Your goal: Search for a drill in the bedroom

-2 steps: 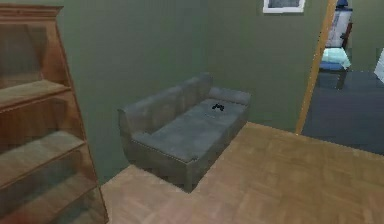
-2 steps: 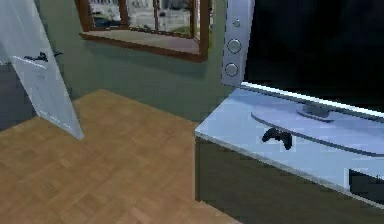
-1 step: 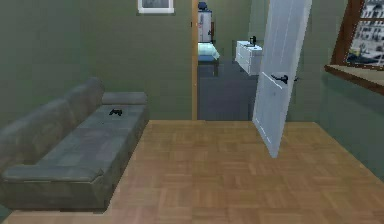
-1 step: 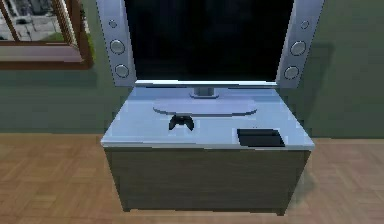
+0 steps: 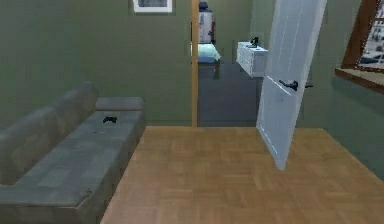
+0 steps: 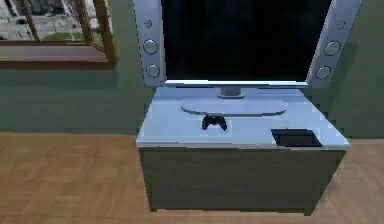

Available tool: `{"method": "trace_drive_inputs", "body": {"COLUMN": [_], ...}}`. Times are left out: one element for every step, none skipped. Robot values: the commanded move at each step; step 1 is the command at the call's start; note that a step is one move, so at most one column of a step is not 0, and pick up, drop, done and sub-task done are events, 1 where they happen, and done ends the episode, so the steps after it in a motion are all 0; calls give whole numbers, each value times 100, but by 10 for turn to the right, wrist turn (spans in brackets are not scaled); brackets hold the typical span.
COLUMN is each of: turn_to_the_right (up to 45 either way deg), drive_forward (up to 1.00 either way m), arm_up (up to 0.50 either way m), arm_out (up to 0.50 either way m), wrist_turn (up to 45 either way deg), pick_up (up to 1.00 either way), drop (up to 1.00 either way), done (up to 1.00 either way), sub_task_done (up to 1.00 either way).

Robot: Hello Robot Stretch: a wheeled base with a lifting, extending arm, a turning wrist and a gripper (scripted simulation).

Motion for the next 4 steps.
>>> {"method": "trace_drive_inputs", "body": {"turn_to_the_right": [60, 0, 30, 0], "drive_forward": [0, 100, 0, 100], "arm_up": [0, 0, 0, 0], "arm_out": [0, 0, 0, 0], "wrist_turn": [0, 0, 0, 0], "pick_up": [0, 0, 0, 0], "drop": [0, 0, 0, 0], "done": [0, 0, 0, 0], "sub_task_done": [0, 0, 0, 0]}}
